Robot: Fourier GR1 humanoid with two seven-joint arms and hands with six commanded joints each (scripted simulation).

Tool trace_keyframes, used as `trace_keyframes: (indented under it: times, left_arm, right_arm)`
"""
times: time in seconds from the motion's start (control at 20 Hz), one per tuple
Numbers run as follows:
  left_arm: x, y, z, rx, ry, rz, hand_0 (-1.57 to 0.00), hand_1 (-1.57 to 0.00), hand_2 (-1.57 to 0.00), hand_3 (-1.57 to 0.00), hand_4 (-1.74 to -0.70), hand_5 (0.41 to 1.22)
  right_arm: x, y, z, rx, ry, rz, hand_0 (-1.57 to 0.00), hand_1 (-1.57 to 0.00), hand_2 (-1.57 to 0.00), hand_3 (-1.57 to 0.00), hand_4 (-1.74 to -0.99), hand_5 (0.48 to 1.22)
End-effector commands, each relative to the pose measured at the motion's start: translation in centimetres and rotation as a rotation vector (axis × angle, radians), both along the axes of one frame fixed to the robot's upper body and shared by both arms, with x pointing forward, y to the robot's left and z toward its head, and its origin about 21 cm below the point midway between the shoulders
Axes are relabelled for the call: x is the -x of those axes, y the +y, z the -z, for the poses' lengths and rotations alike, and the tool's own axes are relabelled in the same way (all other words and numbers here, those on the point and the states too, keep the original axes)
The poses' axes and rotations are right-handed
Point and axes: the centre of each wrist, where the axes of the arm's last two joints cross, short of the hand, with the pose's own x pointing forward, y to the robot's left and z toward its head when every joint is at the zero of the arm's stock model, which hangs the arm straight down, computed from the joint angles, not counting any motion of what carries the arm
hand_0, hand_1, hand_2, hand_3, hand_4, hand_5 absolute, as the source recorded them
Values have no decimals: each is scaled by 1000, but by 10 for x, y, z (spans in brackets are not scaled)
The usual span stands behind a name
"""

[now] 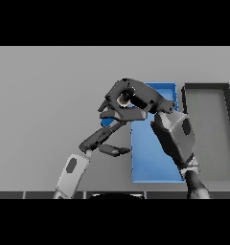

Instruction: Pick up the blue pipe and place it into the blue bin.

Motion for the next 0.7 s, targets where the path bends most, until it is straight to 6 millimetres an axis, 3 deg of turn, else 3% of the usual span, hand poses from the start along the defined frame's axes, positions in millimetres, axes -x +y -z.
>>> trace_keyframes:
  times: [0.0,0.15,0.3,0.45,0.65]
  left_arm:
    - [2,-2,-2,-4,-4,-3,-2,-2,-2,-1,-905,433]
    - [1,3,-3,-23,-12,-10,0,0,0,0,-892,428]
    - [2,8,-4,-19,-14,-9,0,0,0,0,-890,415]
    - [-3,4,-3,-32,-32,-19,1,1,1,1,-877,412]
    - [2,7,-3,-33,-35,-9,1,1,1,1,-867,419]
  right_arm:
    - [-5,-7,-14,-41,-13,66,-1571,-1571,-1571,-1571,-1741,1221]
    - [-24,-25,-37,-37,-36,235,-1571,-1571,-1571,-1571,-1741,1221]
    - [-48,-51,-39,-36,13,375,-1571,-1571,-1571,-1571,-1741,1221]
    - [-63,-86,-19,8,47,496,-1571,-1571,-1571,-1571,-1741,1221]
    - [-67,-119,17,34,171,601,-1571,-1571,-1571,-1571,-1741,1221]
